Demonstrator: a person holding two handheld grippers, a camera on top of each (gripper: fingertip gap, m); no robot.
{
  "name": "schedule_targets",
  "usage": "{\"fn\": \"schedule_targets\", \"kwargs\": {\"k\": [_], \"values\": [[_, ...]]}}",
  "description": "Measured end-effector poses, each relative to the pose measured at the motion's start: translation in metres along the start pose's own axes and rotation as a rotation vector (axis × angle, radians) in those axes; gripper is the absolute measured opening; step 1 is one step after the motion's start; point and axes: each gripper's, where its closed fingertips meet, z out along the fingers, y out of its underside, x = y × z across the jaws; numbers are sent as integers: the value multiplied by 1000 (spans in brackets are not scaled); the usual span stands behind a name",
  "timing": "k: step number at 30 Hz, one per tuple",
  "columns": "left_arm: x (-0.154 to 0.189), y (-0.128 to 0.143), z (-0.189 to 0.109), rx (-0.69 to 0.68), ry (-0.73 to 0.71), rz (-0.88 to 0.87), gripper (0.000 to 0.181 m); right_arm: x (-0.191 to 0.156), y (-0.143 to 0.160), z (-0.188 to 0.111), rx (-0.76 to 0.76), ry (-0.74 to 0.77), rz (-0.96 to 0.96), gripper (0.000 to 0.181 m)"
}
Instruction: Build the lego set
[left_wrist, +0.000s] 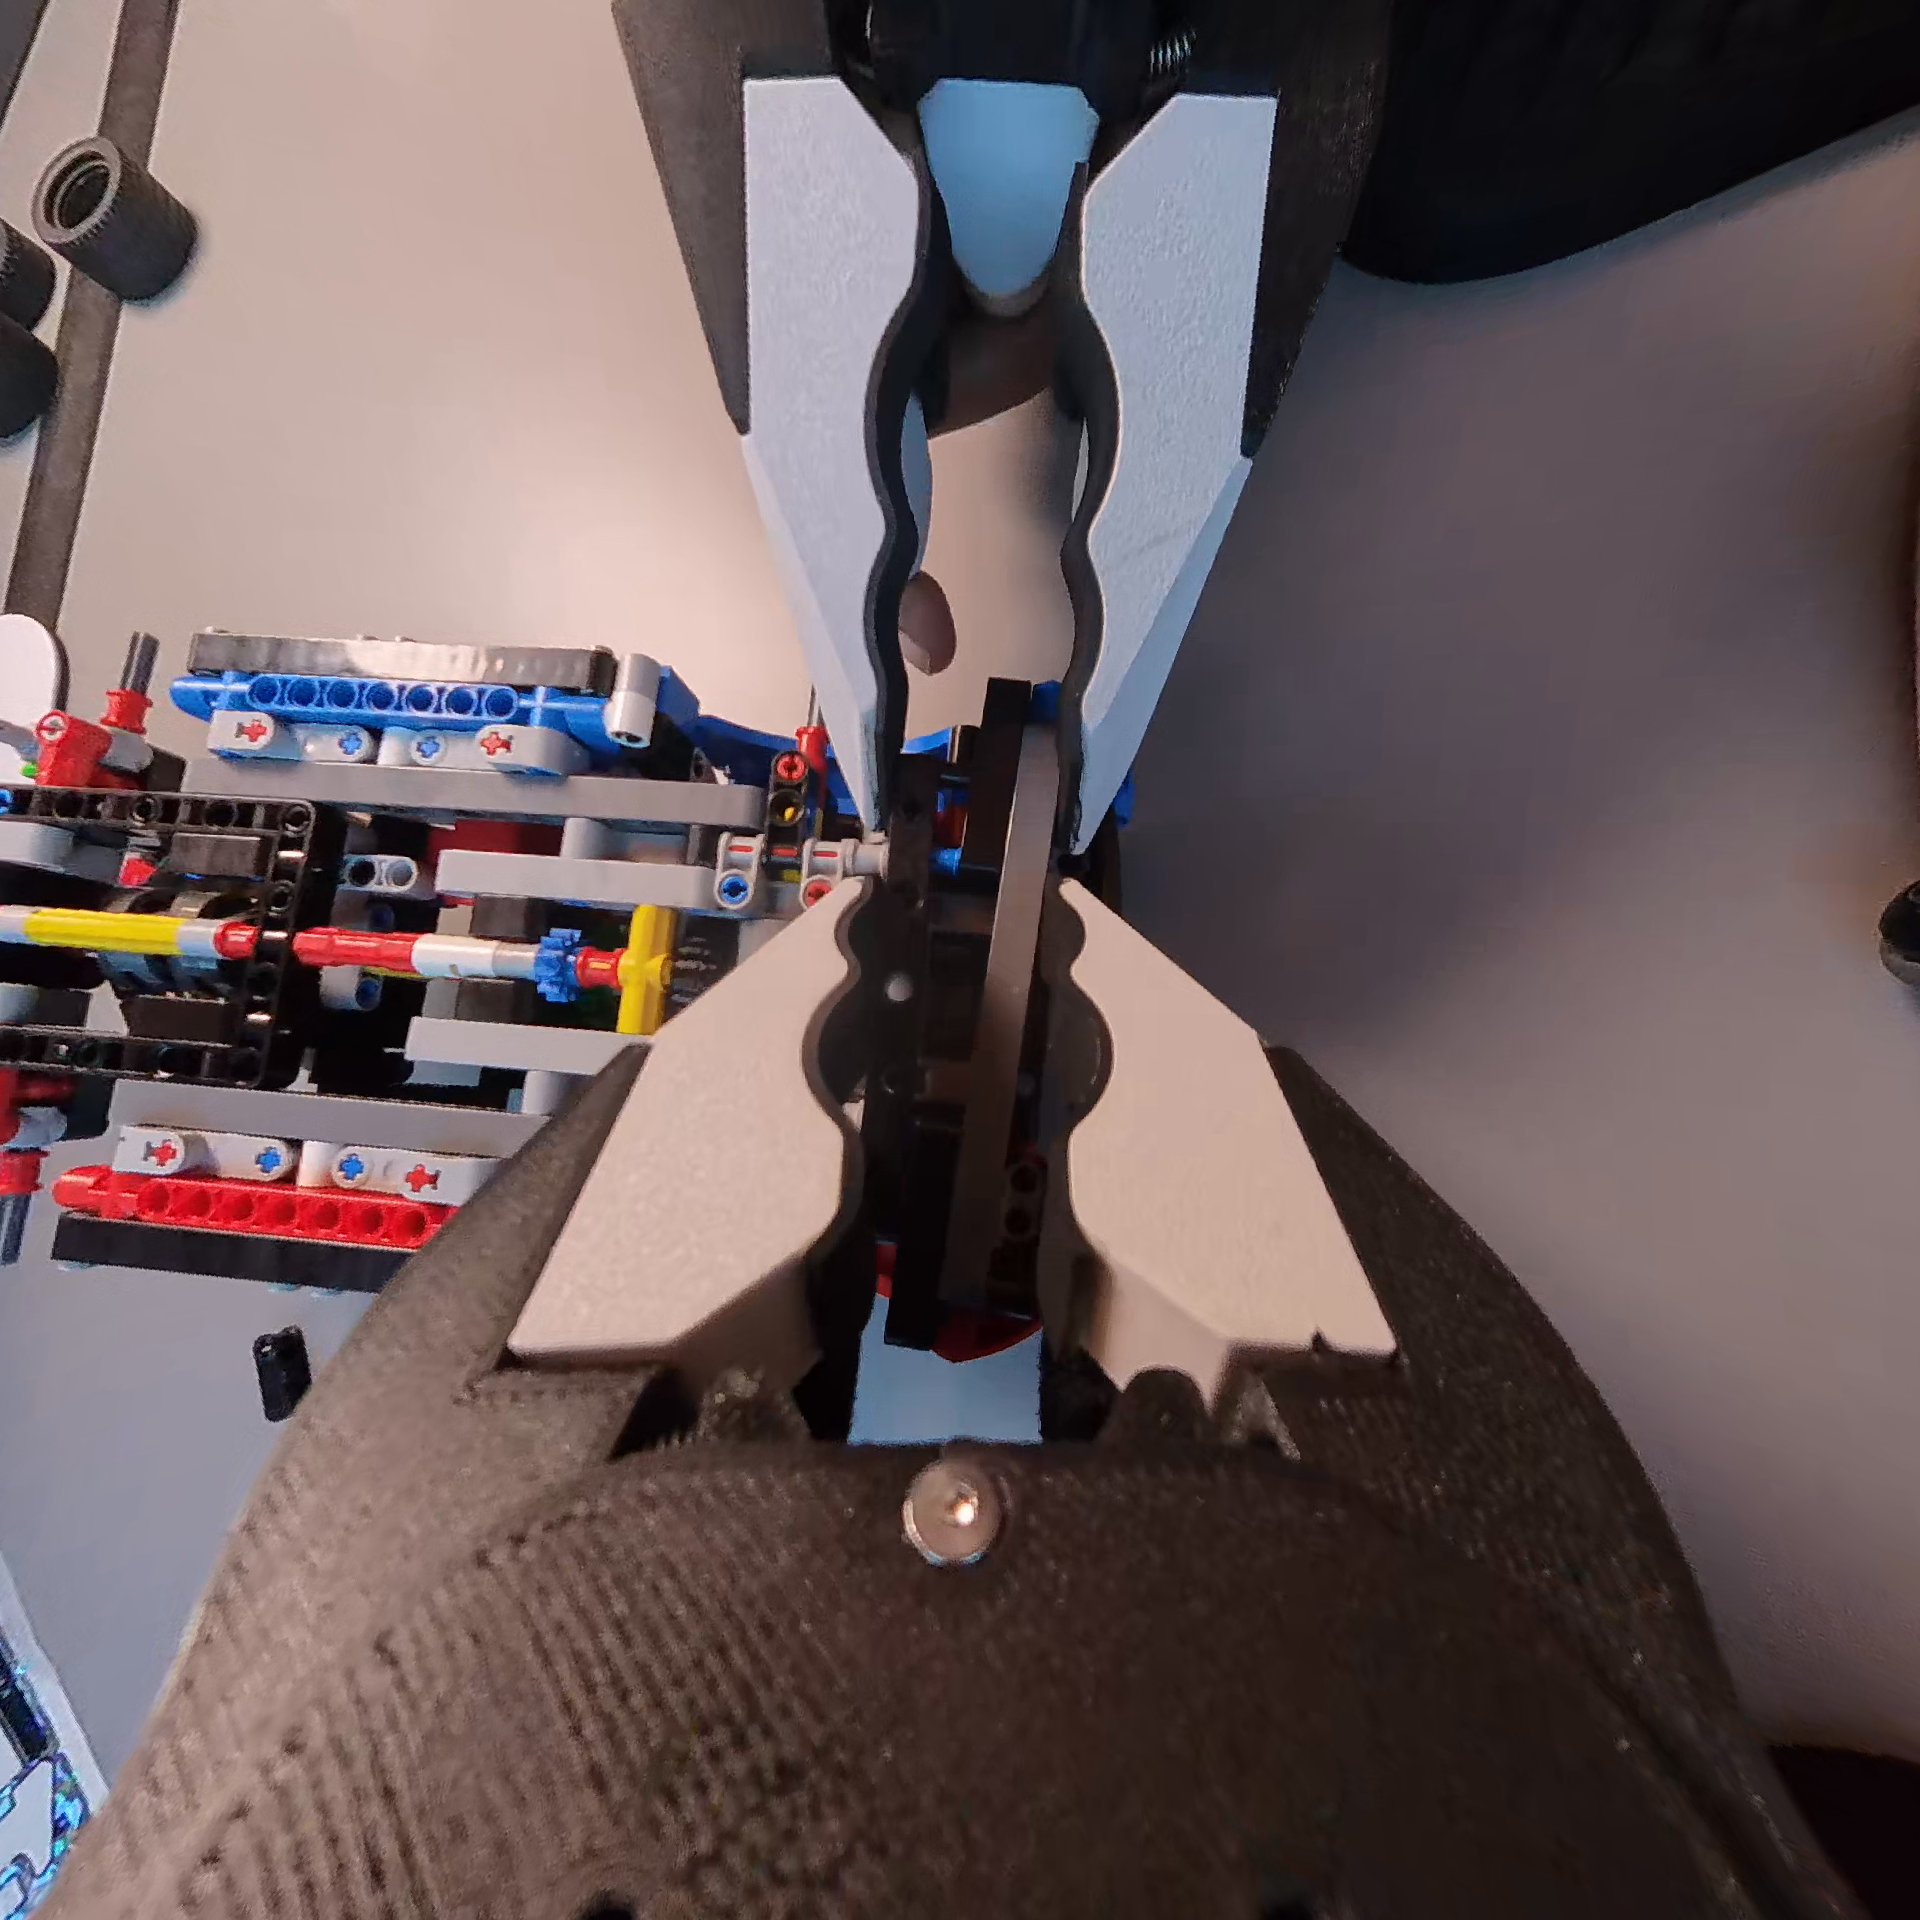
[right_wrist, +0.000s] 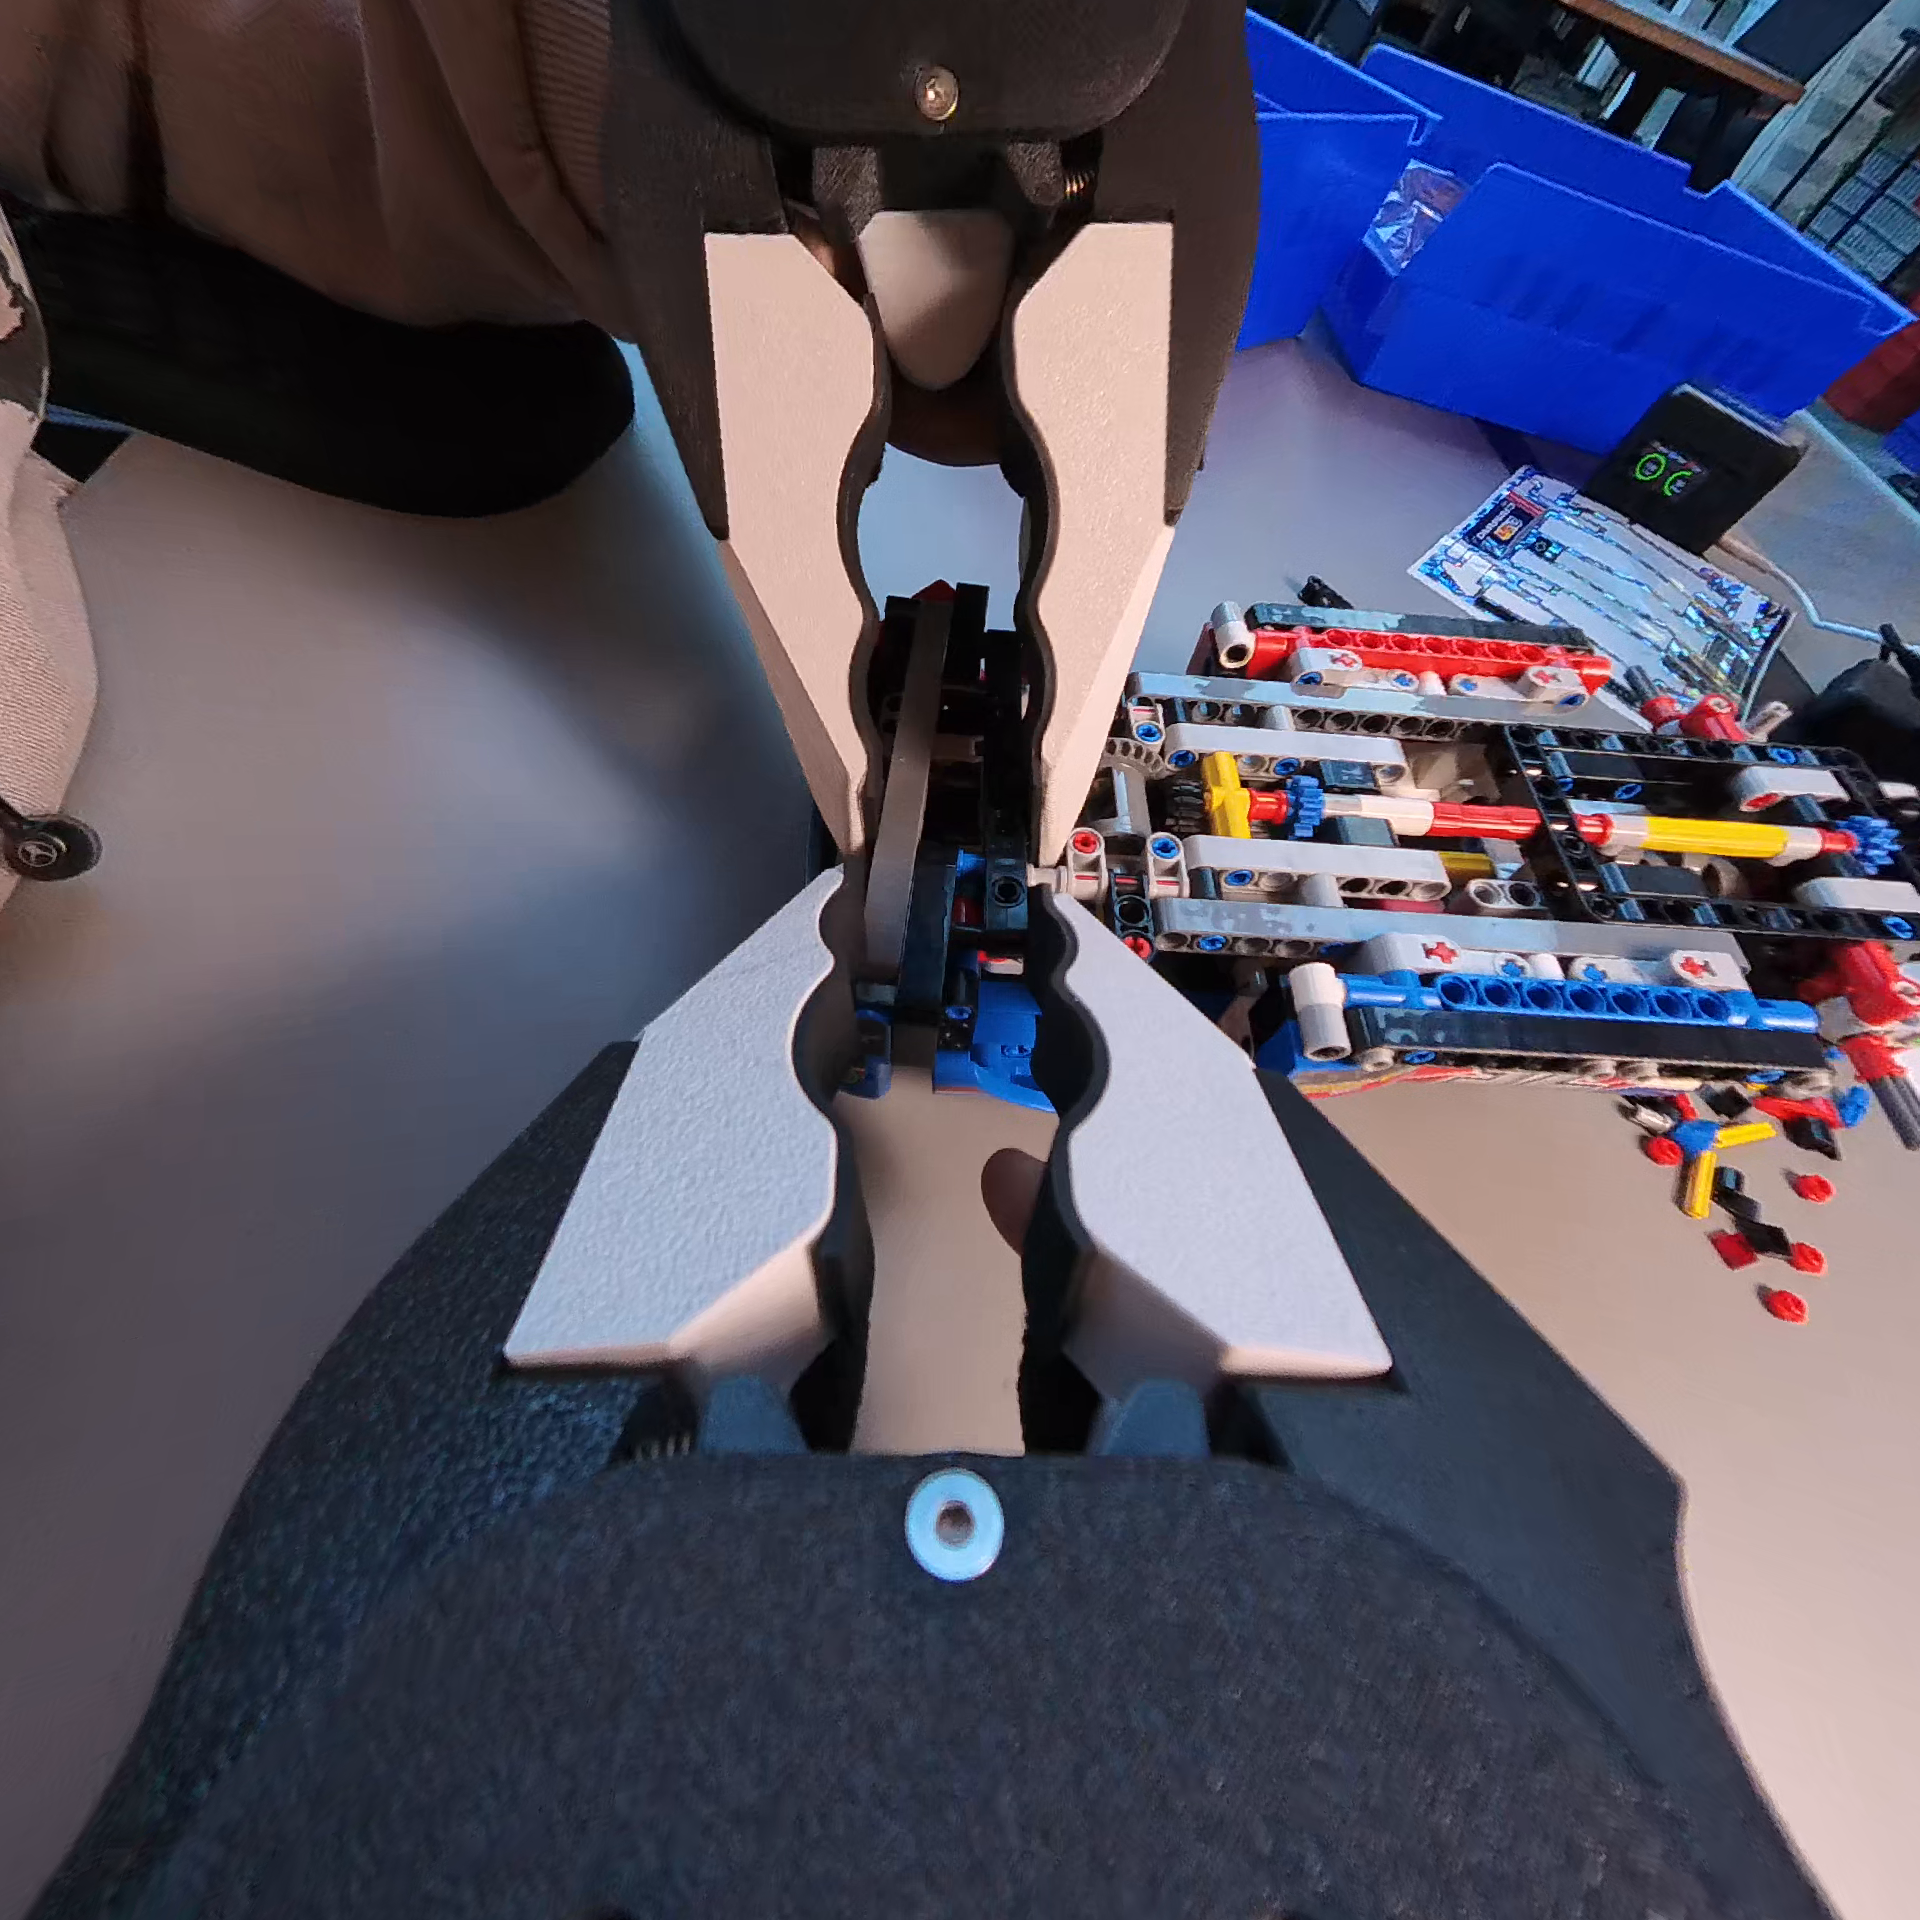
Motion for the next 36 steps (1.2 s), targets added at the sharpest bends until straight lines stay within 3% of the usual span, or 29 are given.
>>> {"fn": "schedule_targets", "kwargs": {"k": [1,6,11,18,21,24,36], "values": [[0,0,-1,4,4,3,23,-1,-1,0,6,-2,-5,20],[4,0,-2,26,9,2,24,-4,-2,0,-31,17,-5,22],[0,-4,-4,60,-35,-6,26,-5,-3,-5,-33,10,32,37],[-7,19,-46,122,-16,-121,36,-1,-6,-8,-95,50,52,37],[-3,25,-40,135,45,-191,36,0,-9,0,-122,15,85,36],[-5,29,-32,129,43,-187,27,2,-5,4,-147,5,98,21],[-7,26,-29,177,34,-149,23,5,-3,1,-105,-2,88,21]]}}
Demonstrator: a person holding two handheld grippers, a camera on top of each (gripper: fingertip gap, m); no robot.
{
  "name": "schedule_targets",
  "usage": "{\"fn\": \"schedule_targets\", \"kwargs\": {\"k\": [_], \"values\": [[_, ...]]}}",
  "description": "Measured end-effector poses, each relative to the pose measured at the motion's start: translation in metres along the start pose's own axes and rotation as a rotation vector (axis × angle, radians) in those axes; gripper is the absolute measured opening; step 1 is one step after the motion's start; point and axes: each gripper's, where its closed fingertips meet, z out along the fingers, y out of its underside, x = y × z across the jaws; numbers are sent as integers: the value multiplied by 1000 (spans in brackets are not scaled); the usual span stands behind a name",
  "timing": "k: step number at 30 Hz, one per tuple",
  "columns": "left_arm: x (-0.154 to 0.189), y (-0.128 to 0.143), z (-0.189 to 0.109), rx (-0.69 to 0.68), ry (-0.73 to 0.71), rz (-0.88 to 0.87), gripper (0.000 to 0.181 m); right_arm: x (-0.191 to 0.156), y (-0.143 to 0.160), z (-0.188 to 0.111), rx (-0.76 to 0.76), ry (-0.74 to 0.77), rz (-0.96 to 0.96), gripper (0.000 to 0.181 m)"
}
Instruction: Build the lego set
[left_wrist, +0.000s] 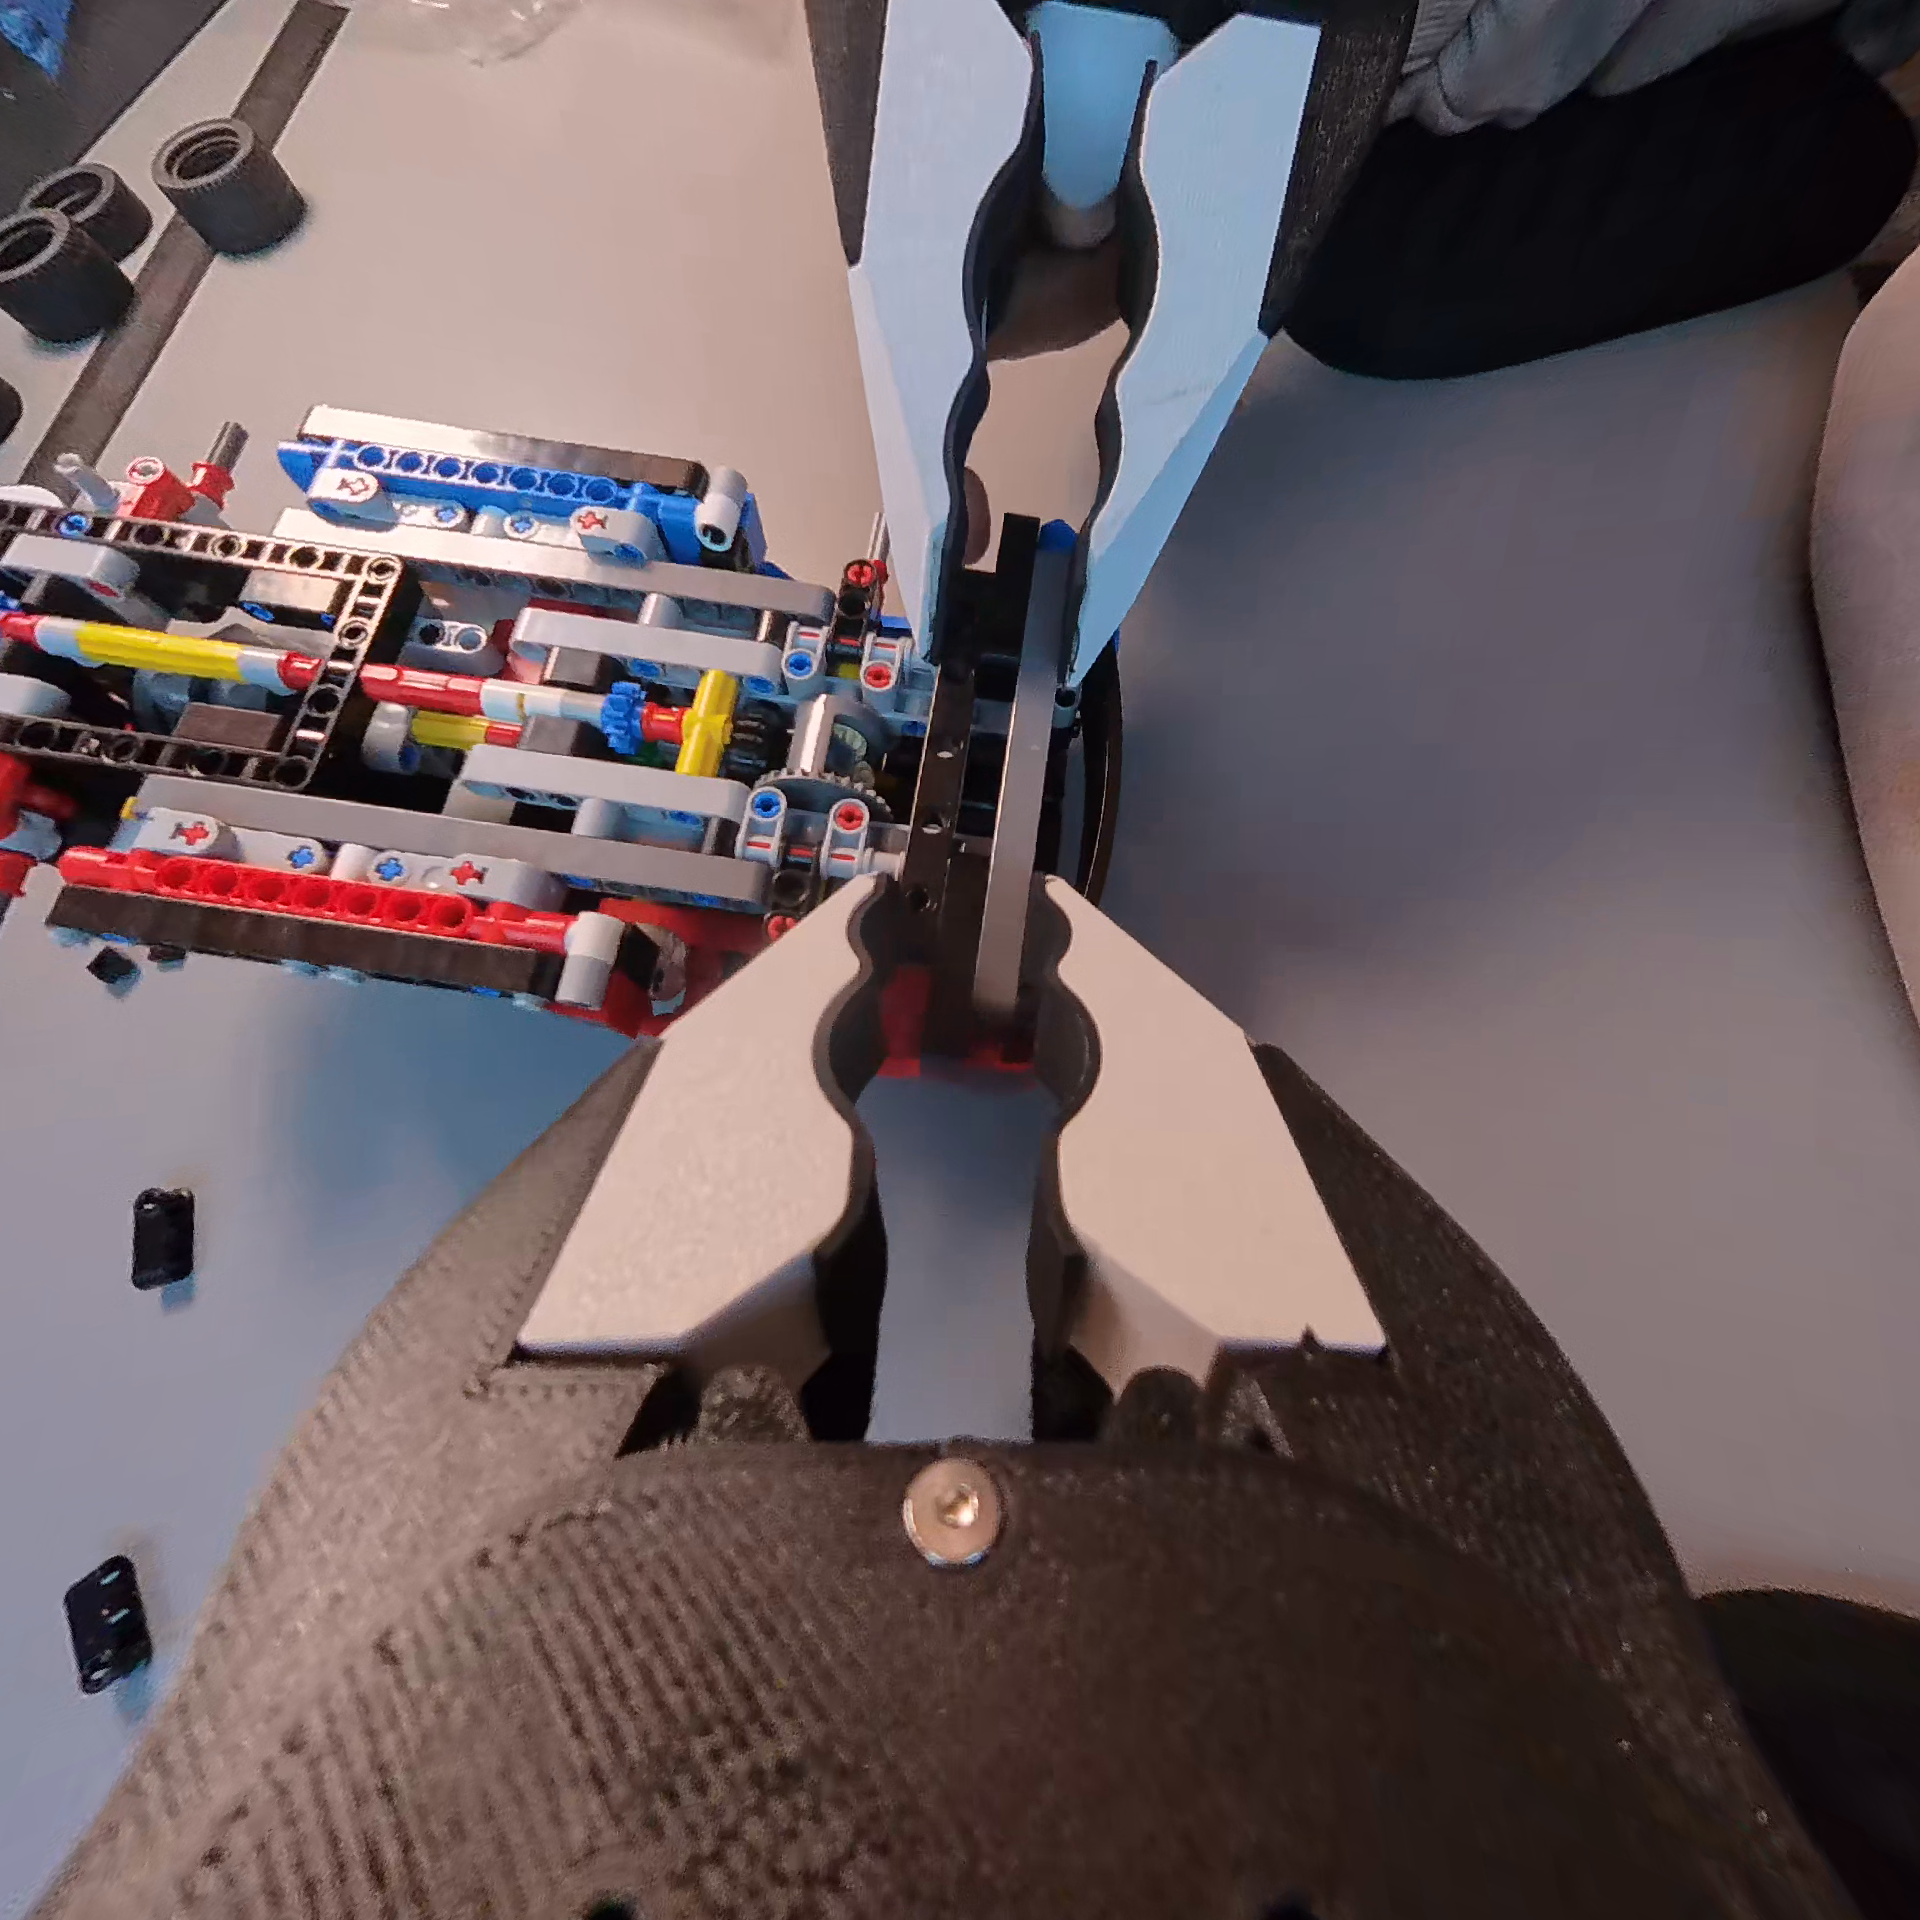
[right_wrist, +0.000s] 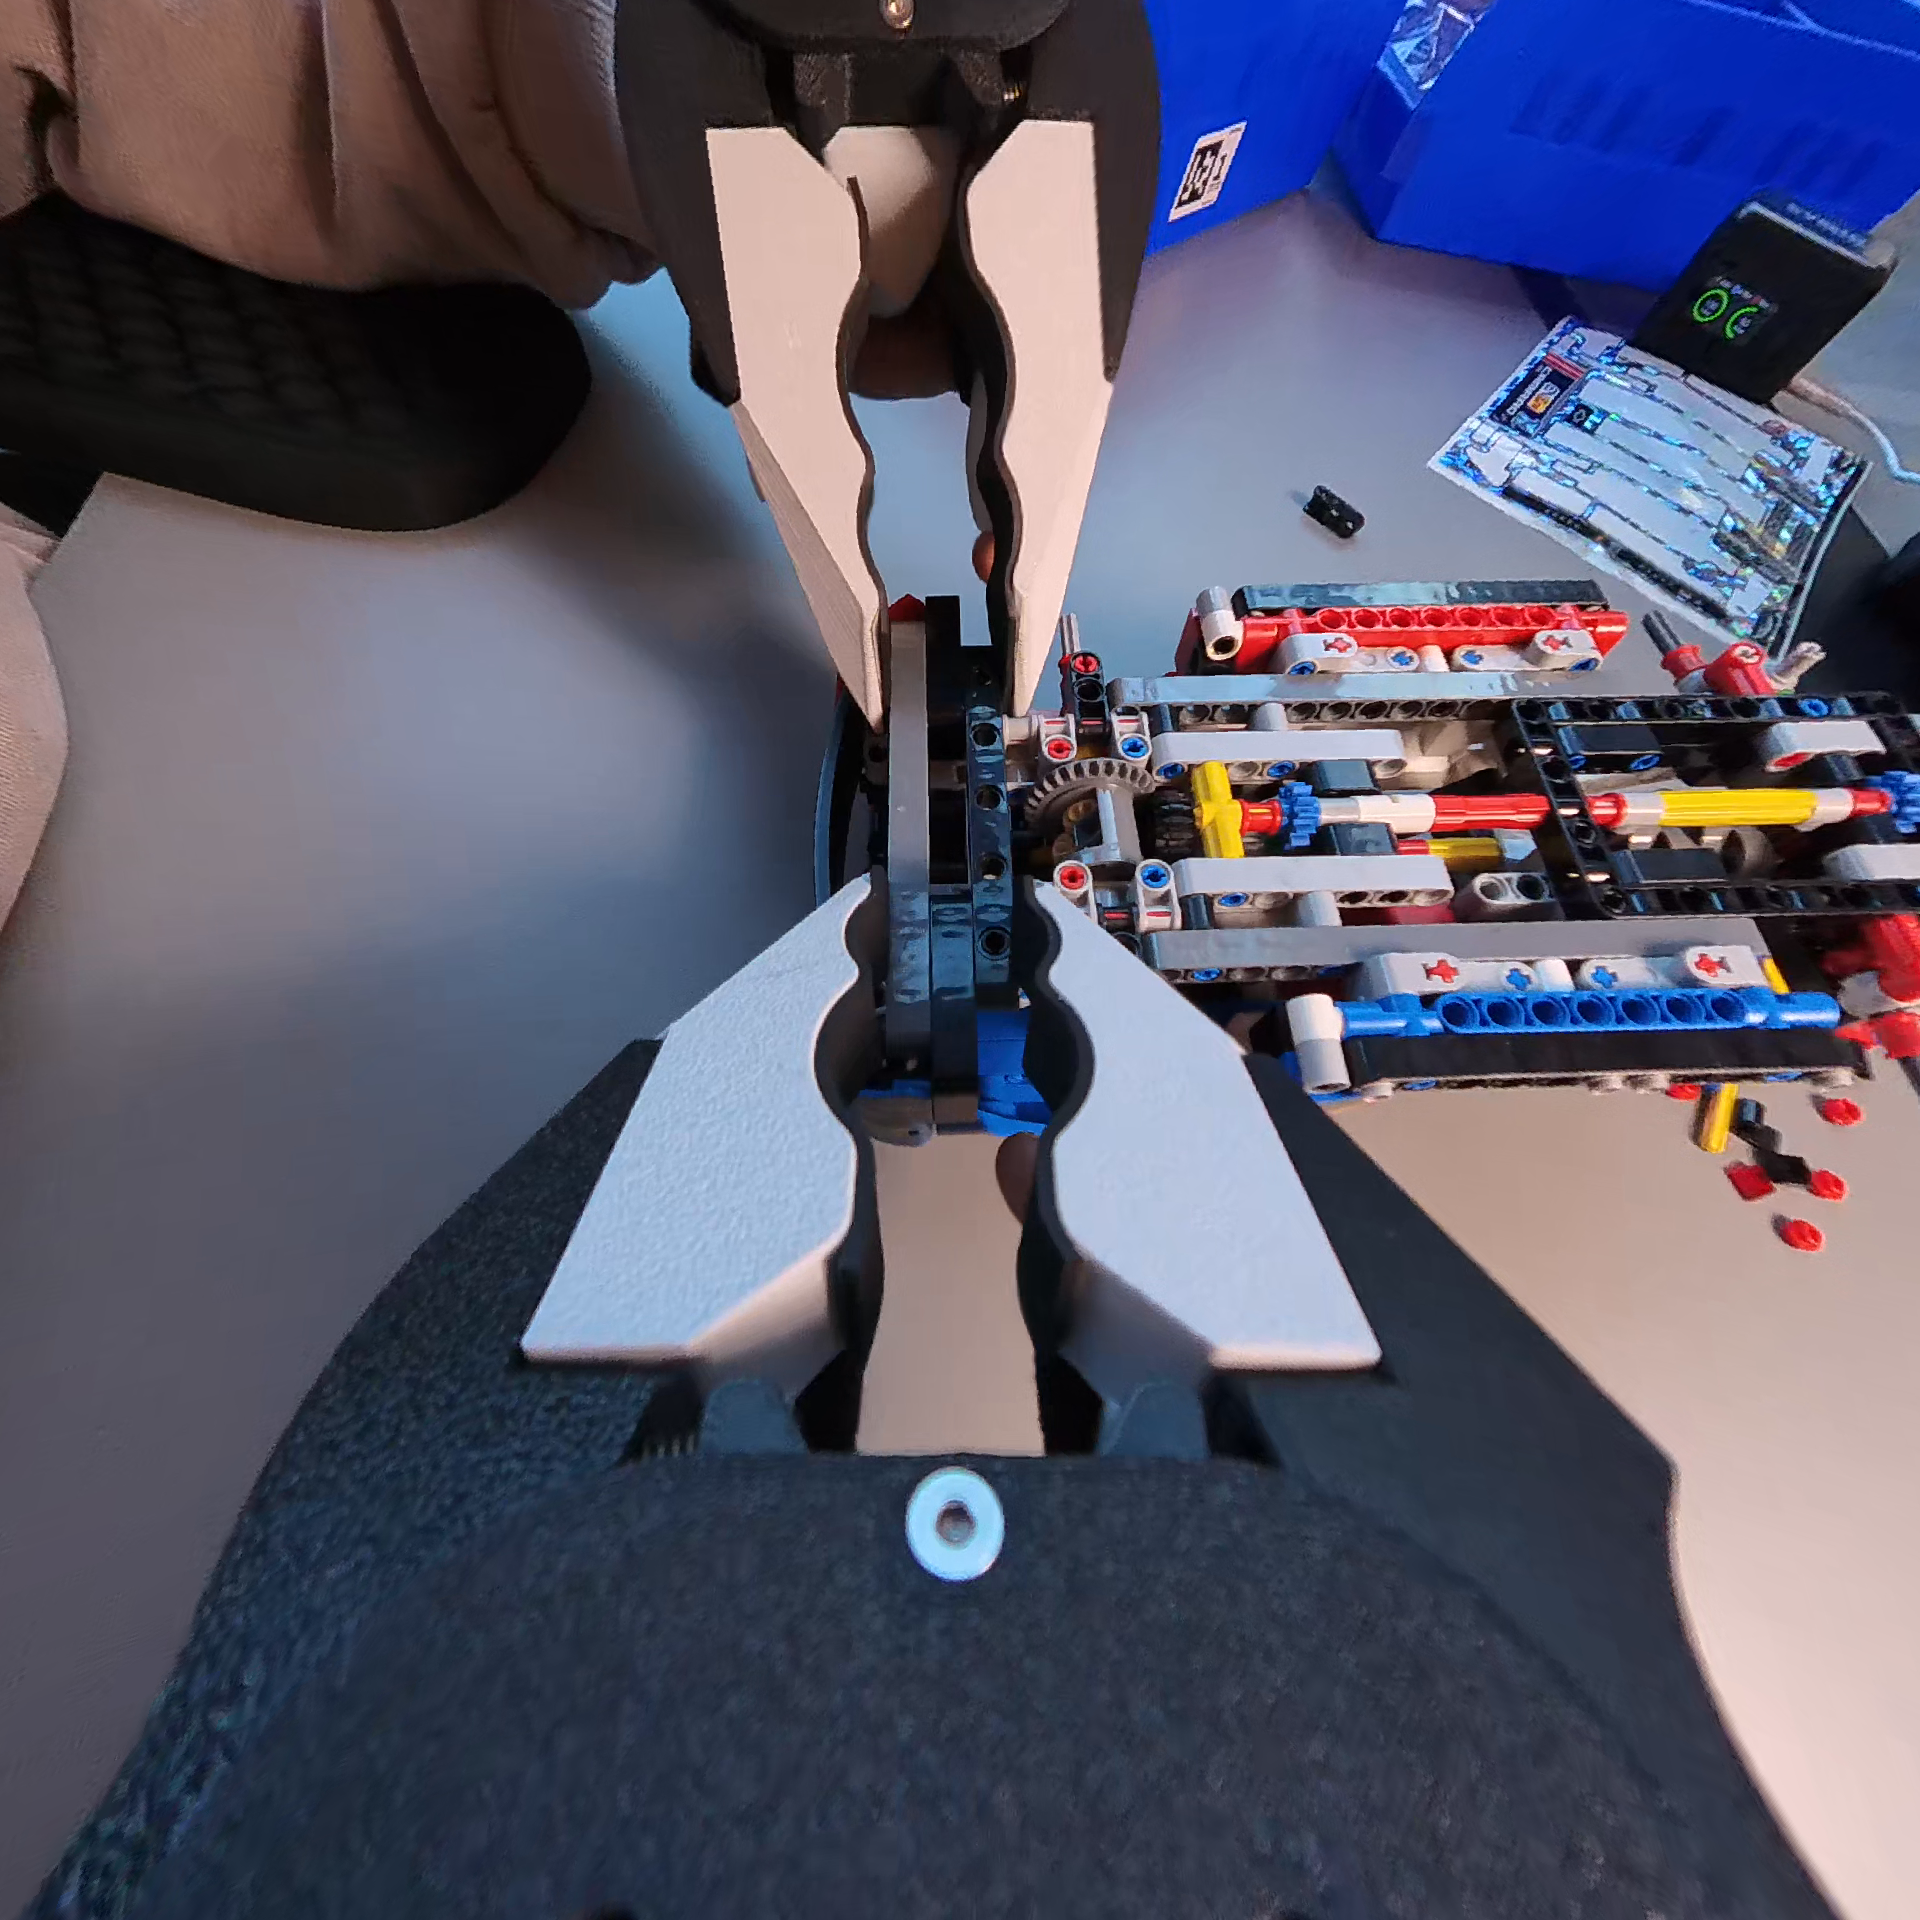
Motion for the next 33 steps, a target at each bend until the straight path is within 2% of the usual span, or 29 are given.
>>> {"fn": "schedule_targets", "kwargs": {"k": [4,6,12,15,17,19,21,24,28,33], "values": [[-2,-1,-3,62,-49,-32,26,0,1,0,-2,38,-10,21],[-1,3,-3,51,-32,-57,29,0,1,0,-7,44,-8,22],[-2,2,-1,54,-20,-7,24,2,1,-1,23,24,22,21],[-4,0,-2,118,-19,-54,24,3,0,-1,15,52,69,21],[-8,-5,-12,178,-45,-106,28,5,-5,-6,39,81,95,22],[-8,-13,-34,247,-57,-137,47,-3,-13,-18,102,58,115,37],[-10,-18,-57,315,-107,-150,48,-7,-16,-34,156,54,132,44],[-8,-8,-78,361,-177,-175,50,-8,-3,-55,160,114,127,51],[-6,14,-71,344,-190,-238,60,-8,16,-55,105,186,115,56],[0,11,-44,278,-177,-196,62,-3,19,-27,-14,242,39,57]]}}
